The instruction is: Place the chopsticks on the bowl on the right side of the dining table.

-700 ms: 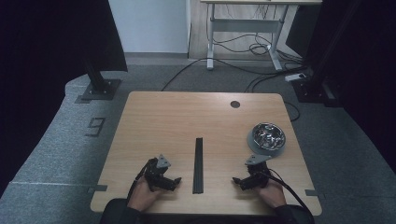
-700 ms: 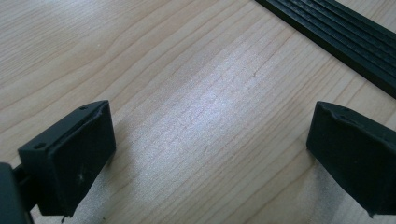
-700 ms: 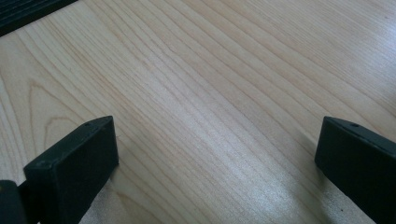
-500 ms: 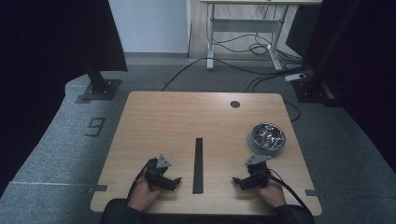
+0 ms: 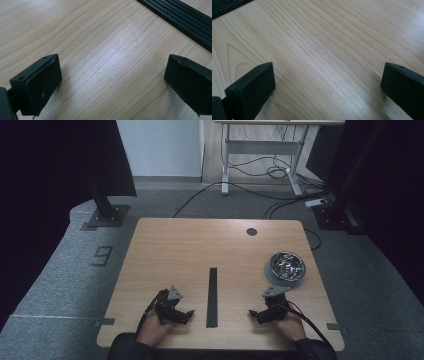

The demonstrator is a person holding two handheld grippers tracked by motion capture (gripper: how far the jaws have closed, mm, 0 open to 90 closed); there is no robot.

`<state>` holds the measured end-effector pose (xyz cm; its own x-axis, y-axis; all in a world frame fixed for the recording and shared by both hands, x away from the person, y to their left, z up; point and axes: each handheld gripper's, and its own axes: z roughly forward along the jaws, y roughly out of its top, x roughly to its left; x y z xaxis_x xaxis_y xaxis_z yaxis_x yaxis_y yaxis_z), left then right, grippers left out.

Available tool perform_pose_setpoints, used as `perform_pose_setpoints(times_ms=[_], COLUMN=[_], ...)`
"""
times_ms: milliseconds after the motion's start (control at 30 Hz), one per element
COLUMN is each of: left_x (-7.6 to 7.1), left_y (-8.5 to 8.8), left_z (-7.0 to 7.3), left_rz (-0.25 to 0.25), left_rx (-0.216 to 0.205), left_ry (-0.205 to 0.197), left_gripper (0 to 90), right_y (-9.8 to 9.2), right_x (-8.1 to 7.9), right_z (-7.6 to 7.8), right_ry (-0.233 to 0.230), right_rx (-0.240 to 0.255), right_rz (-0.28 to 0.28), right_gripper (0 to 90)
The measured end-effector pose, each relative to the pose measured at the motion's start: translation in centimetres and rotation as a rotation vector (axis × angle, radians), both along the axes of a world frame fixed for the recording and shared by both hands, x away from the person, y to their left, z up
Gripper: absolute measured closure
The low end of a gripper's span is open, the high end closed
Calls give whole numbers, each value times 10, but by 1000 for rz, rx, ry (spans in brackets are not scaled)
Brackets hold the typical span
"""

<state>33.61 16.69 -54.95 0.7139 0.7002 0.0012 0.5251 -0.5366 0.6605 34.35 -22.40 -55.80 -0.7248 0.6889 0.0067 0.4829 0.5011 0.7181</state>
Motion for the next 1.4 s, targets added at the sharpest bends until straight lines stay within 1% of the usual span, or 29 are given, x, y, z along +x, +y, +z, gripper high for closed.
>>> perform_pose_setpoints(times_ms=[167, 233, 300, 367, 500, 600, 633, 667, 733, 967, 1067, 1100, 1167, 1267, 1300, 1400], left_x=[0, 0, 0, 0, 0, 0, 0, 0, 0, 0, 0, 0, 0, 0, 0, 0], left_y=[0, 0, 0, 0, 0, 0, 0, 0, 0, 0, 0, 0, 0, 0, 0, 0], left_z=[0, 0, 0, 0, 0, 0, 0, 0, 0, 0, 0, 0, 0, 0, 0, 0], left_rz=[1, 1, 1, 2, 1, 0, 0, 0, 0, 0, 0, 0, 0, 0, 0, 0], left_rx=[-1, 0, -1, -1, -1, 1, 1, 1, 1, 1, 1, 1, 1, 1, 1, 1], left_ry=[0, 0, 0, 0, 0, 0, 0, 0, 0, 1, 1, 1, 1, 1, 1, 1], left_gripper=[9, 9, 9, 9, 9, 9, 9, 9, 9, 9, 9, 9, 9, 9, 9, 9], right_y=[1, 1, 2, 3, 5, 7, 7, 10, 12, 23, 32, 32, 38, 46, 46, 56], right_x=[1, 1, 2, 3, 4, 8, 8, 11, 13, 18, 21, 21, 24, 27, 27, 29], right_z=[1, 2, 3, 6, 11, 19, 19, 23, 26, 29, 31, 31, 33, 34, 34, 34], right_ry=[4, 10, 6, 1, -2, -13, -13, -19, -19, -10, -2, -2, 7, 9, 9, 8], right_rx=[-5, -16, -19, -8, -12, 14, 14, 38, 43, 43, 40, 40, 50, 51, 51, 54], right_rz=[0, -3, -3, -4, -2, -7, -7, -10, -6, 9, 14, 14, 18, 24, 24, 36], right_gripper=[0, 0, 0, 0, 0, 0, 0, 0, 0, 0, 0, 0, 0, 0, 0, 0])
